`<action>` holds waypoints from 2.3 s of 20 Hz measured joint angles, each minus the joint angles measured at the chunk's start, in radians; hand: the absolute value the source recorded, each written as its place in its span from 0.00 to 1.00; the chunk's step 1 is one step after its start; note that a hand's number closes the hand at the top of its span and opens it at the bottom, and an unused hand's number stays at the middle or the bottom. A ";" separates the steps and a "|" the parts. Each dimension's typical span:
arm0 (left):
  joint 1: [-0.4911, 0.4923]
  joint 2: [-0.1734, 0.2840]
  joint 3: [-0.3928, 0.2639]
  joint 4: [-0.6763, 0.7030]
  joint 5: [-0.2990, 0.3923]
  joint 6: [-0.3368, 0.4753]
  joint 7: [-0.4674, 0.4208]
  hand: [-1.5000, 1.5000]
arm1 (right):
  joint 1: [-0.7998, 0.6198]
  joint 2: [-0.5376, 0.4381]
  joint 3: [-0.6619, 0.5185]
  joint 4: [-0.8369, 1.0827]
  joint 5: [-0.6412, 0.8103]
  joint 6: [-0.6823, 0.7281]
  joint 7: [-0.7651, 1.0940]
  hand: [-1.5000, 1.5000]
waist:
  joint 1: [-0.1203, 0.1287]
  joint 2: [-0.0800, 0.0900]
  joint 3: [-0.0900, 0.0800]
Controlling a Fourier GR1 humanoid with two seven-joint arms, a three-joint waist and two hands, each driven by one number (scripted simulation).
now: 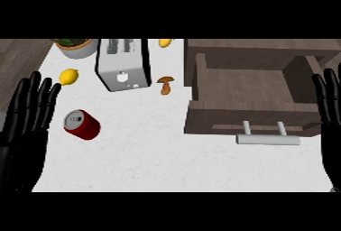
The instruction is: Pick up the can, place it into the drawer and close the drawer
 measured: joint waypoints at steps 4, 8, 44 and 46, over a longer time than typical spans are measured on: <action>0.008 0.058 0.021 0.002 0.171 -0.157 -0.047 0.00 | -0.008 0.007 0.003 0.004 0.001 -0.005 0.011 0.00 | -0.010 -0.001 0.008; 0.028 0.158 0.016 0.058 0.313 -0.337 -0.030 0.00 | 0.029 0.014 0.007 0.025 -0.004 -0.010 0.071 0.00 | -0.025 0.005 0.010; -0.126 0.305 0.306 0.583 0.435 -0.766 0.051 0.00 | 0.325 0.032 -0.129 0.031 -0.083 0.154 0.043 0.00 | -0.026 -0.001 0.015; -0.144 0.302 0.311 0.622 0.405 -0.776 0.028 0.00 | 0.322 0.036 -0.138 0.034 -0.083 0.158 0.044 0.00 | -0.025 0.000 0.015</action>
